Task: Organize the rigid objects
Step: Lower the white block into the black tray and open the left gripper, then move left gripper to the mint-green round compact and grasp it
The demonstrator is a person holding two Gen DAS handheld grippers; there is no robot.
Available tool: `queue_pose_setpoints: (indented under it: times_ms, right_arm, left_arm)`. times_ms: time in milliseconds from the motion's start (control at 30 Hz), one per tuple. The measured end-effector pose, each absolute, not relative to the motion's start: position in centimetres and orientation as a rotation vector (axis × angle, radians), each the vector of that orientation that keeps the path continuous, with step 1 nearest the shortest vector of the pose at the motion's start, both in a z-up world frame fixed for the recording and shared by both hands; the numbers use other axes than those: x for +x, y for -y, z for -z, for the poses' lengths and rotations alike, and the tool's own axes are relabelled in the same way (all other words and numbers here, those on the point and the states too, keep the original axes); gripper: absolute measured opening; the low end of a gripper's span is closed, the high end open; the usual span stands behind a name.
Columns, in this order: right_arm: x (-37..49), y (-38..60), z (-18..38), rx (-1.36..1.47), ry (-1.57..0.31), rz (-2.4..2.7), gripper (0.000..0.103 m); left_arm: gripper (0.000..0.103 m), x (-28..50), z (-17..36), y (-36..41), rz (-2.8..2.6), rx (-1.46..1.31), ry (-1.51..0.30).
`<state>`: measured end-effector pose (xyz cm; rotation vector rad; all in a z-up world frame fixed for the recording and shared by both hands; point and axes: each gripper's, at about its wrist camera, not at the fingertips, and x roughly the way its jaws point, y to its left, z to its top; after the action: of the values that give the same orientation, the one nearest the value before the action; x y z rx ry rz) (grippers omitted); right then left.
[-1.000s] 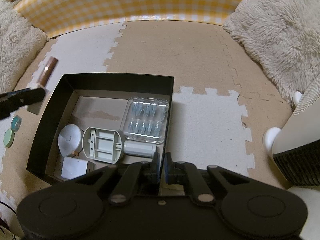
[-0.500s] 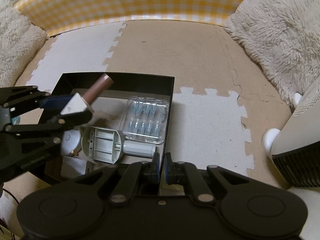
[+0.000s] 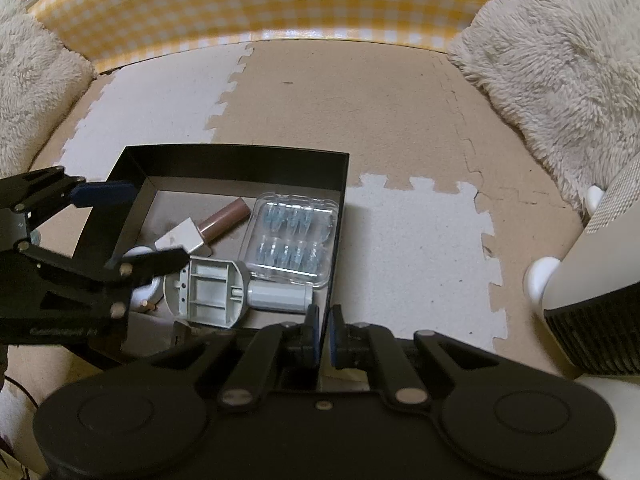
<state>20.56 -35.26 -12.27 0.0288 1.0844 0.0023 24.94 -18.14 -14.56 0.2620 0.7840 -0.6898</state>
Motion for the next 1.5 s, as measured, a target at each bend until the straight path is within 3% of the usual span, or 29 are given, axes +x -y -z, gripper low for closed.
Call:
queue_pose_setpoints:
  times_ms: [133,267,933,1500]
  right_arm:
    - [20.5,35.3,12.3,0.037,-1.084,-0.003,0.005]
    - [20.5,35.3,12.3,0.041,-1.084,-0.003,0.005]
    - [20.3,35.3,12.3,0.037,-1.073,-0.005,0.005]
    - [20.1,35.7,12.4,0.076,-1.066,-0.011,0.006]
  left_arm:
    - [0.098,24.8,14.1,18.0,0.678,0.248,-0.795]
    - [0.103,24.6,13.6,17.8,0.670,0.229,-0.789]
    - [0.103,22.9,12.8,15.8,0.536,0.202,-0.844]
    - [0.103,22.9,8.9,7.6,0.405,0.088,-0.866]
